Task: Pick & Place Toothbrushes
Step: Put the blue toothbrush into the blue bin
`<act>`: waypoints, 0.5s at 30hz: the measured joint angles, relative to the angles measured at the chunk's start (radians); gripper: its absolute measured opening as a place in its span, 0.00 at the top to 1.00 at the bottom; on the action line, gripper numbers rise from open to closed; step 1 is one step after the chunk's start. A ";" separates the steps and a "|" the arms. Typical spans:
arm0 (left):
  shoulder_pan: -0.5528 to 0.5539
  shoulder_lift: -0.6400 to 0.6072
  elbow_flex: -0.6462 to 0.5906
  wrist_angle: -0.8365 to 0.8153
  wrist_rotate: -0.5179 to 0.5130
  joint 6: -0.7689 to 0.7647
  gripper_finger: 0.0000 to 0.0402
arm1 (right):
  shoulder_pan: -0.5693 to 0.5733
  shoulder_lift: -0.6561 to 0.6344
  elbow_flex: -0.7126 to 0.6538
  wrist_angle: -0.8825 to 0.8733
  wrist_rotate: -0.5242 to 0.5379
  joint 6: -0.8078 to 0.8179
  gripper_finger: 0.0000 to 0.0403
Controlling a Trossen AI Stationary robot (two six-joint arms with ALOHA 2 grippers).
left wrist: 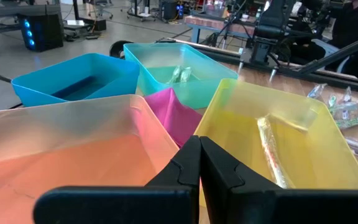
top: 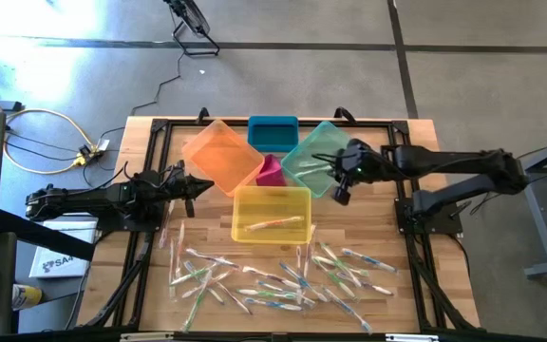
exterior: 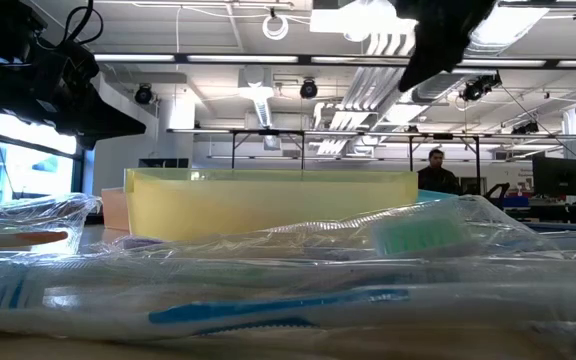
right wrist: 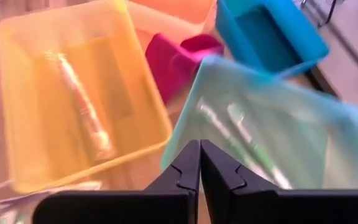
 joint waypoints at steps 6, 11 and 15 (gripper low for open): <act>0.000 0.000 0.000 0.000 0.000 0.000 1.00 | 0.101 -0.020 0.000 -0.135 0.003 0.158 0.99; 0.000 0.000 0.000 0.000 0.000 0.000 1.00 | 0.184 -0.020 0.000 -0.234 0.003 0.332 0.99; 0.000 0.000 0.000 0.000 0.000 0.000 1.00 | 0.247 -0.020 0.000 -0.292 0.025 0.460 0.99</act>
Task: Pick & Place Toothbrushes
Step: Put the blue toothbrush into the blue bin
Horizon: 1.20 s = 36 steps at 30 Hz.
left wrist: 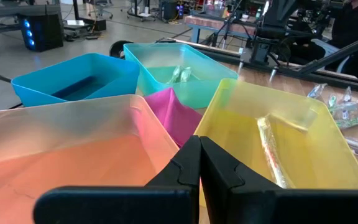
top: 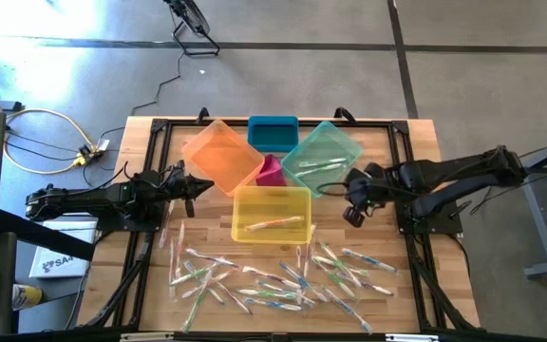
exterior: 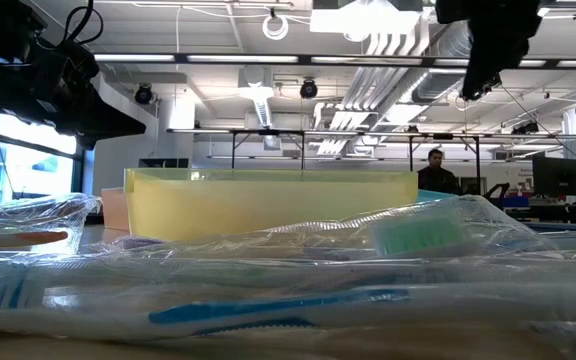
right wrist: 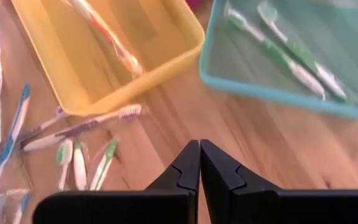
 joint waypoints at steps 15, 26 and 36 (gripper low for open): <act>0.000 0.000 0.000 0.000 0.000 0.055 1.00 | 0.205 0.003 0.000 -0.036 0.004 0.332 0.99; 0.000 0.000 0.000 0.000 0.000 0.115 1.00 | 0.287 0.083 0.000 -0.042 -0.071 0.448 0.99; 0.000 0.000 0.000 0.000 0.000 0.124 1.00 | 0.287 0.230 -0.001 -0.166 -0.343 0.514 0.99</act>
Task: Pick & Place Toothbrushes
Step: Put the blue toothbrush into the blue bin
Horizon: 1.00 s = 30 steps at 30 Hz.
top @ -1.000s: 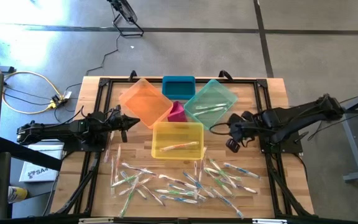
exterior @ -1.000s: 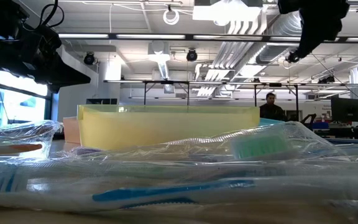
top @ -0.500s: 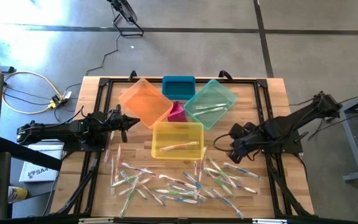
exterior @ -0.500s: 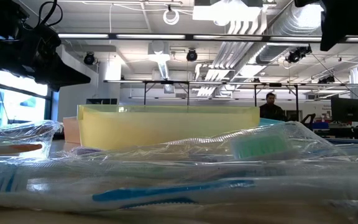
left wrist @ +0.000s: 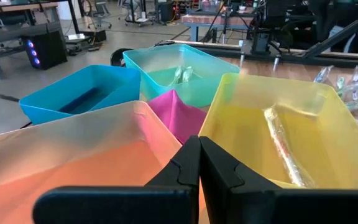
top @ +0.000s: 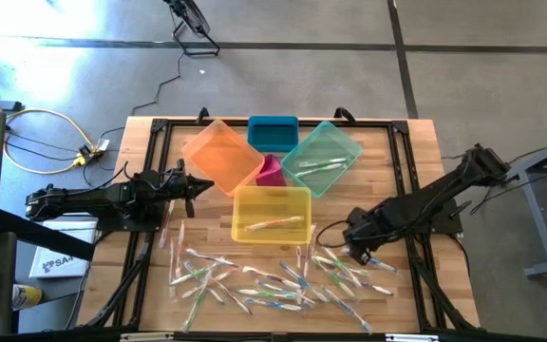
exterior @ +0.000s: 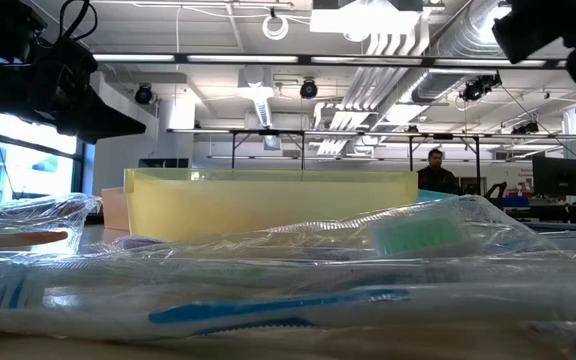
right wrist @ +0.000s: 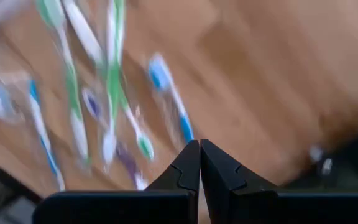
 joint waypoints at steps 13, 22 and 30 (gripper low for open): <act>0.000 0.000 0.000 0.000 0.000 0.000 1.00 | 0.111 0.094 0.000 0.025 0.070 0.051 0.99; 0.000 0.000 0.000 0.000 0.000 -0.001 1.00 | 0.215 0.038 -0.001 0.015 0.197 0.220 1.00; 0.000 0.000 0.000 0.000 0.000 -0.004 1.00 | 0.245 -0.015 -0.059 0.099 0.219 0.246 1.00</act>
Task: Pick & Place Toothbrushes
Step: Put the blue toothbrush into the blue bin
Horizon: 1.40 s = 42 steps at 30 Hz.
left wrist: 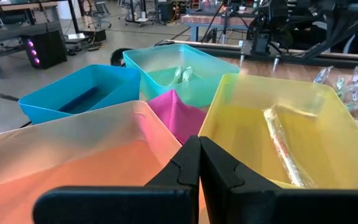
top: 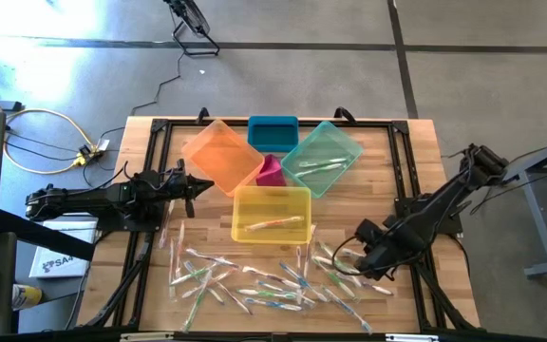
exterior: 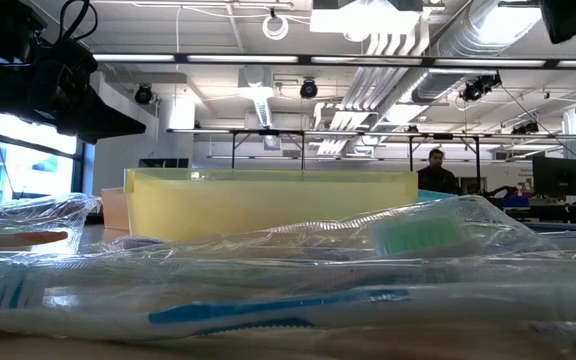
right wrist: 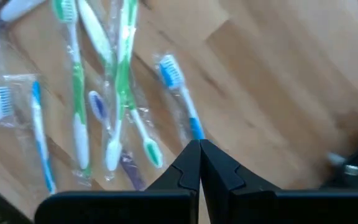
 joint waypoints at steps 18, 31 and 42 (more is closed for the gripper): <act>0.000 0.000 0.000 0.000 0.001 0.000 1.00 | -0.041 -0.113 -0.339 0.337 -0.209 0.092 1.00; 0.000 0.000 0.000 0.000 0.001 0.003 1.00 | -0.040 -0.113 -0.339 0.286 -0.246 0.102 0.82; 0.000 0.000 0.000 0.000 0.001 0.003 1.00 | 0.005 -0.113 -0.339 0.286 -0.248 0.113 0.65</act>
